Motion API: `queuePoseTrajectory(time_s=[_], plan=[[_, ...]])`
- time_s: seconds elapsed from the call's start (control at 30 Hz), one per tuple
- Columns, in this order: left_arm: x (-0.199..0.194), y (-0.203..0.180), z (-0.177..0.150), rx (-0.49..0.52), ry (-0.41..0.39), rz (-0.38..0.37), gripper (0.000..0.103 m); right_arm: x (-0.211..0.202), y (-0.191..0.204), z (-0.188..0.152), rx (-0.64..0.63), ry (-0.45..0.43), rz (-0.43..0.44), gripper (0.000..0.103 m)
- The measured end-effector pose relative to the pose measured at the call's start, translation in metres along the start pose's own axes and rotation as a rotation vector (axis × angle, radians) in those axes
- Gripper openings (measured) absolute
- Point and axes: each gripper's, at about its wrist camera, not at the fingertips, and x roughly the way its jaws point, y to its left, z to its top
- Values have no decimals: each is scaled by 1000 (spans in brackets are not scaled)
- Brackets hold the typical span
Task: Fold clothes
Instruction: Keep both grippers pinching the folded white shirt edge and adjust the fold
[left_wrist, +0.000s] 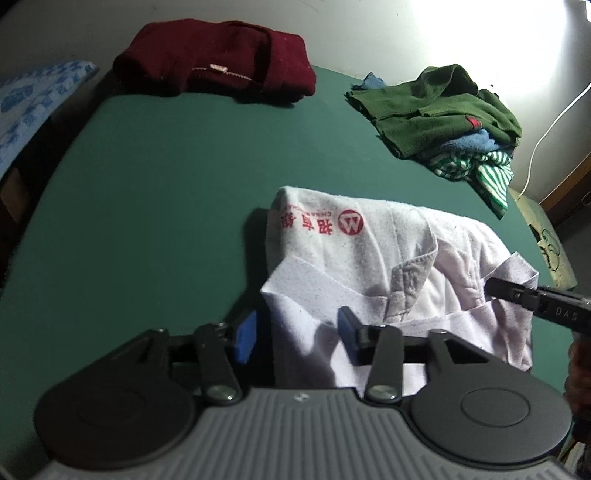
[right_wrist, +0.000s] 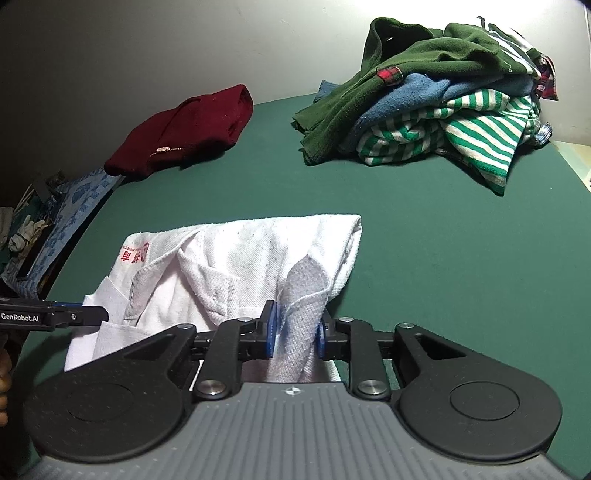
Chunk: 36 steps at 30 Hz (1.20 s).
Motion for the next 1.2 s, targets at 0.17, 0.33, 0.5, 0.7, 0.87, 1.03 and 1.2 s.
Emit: queuePoseTrajectory(time_s=[0.17, 0.33, 0.5, 0.7, 0.87, 1.03, 1.2], plan=[[6, -3, 3, 42, -4, 26, 62, 4, -2, -2, -2, 9, -6, 28], [14, -11, 10, 50, 5, 12, 52, 7, -3, -2, -2, 16, -2, 28], [19, -19, 12, 38, 19, -7, 31, 9, -5, -2, 0, 21, 0, 28], [14, -14, 14, -5, 7, -7, 13, 11, -7, -2, 4, 29, 16, 28], [14, -18, 13, 8, -9, 3, 8, 13, -9, -3, 8, 35, 30, 21], [8, -23, 13, 15, -34, 3, 7, 12, -10, -2, 2, 35, 49, 13], [-2, -30, 15, 35, -65, 4, 7, 7, -9, -1, -8, 15, 50, 12]])
